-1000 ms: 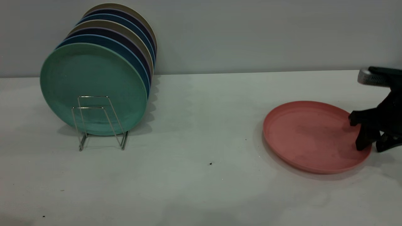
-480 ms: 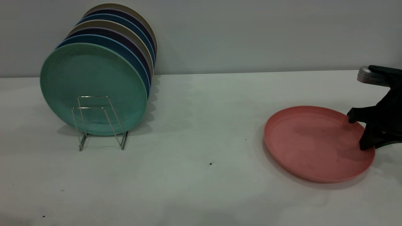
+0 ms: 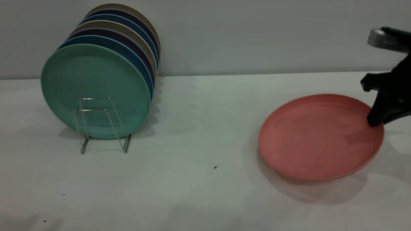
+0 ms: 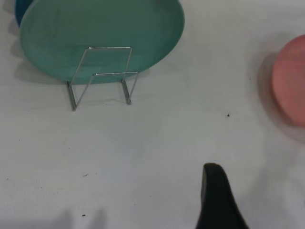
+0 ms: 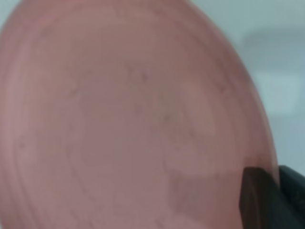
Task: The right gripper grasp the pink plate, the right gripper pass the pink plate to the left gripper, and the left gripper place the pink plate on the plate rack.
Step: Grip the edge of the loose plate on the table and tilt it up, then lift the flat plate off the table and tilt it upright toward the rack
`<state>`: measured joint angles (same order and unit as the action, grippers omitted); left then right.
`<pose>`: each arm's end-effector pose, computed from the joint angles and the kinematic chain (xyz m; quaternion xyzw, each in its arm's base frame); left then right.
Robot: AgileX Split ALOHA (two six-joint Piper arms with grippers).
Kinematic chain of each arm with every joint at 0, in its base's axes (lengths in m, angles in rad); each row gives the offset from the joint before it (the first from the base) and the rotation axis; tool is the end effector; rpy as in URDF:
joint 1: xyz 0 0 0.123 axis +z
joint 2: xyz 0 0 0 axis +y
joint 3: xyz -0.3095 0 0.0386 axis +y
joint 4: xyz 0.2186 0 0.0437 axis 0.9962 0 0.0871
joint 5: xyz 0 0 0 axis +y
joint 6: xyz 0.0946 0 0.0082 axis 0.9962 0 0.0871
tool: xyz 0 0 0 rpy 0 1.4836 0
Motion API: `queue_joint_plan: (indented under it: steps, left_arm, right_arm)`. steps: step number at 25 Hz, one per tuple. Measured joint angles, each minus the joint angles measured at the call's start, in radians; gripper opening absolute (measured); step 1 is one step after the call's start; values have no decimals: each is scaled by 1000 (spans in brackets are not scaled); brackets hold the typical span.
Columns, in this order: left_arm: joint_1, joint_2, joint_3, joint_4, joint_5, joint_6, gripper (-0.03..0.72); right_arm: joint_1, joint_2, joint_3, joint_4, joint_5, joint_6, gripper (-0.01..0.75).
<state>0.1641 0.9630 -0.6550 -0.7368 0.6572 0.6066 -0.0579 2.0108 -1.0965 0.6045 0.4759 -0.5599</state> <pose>0.1449 -0.0156 0.3161 0.0038 0.8986 -0.1624 0.4077 0.3664 0.0036 0.1537 0.0014 0.9771 0.1237 0.1732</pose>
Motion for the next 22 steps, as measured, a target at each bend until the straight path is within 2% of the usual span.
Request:
queue_joint_plan:
  steps: [6, 10, 13, 16, 20, 21, 22]
  left_arm:
    - [0, 0, 0, -1, 10, 2, 468]
    - [0, 34, 0, -40, 93, 68, 468]
    - [0, 121, 0, -164, 152, 183, 468]
    - [0, 218, 0, -317, 159, 296, 468]
    - [0, 363, 0, -428, 158, 387, 468]
    - [1, 501, 0, -566, 159, 487, 468]
    - [1, 501, 0, -566, 159, 487, 468]
  right_arm:
    - [0, -11, 0, 72, 93, -34, 13]
    - [0, -11, 0, 197, 185, -140, 13]
    - [0, -11, 0, 339, 260, -256, 13]
    - [0, -13, 0, 451, 316, -348, 13]
    - [0, -24, 0, 500, 350, -399, 13]
    - [0, -24, 6, 505, 375, -420, 13]
    - [0, -24, 6, 505, 375, -420, 13]
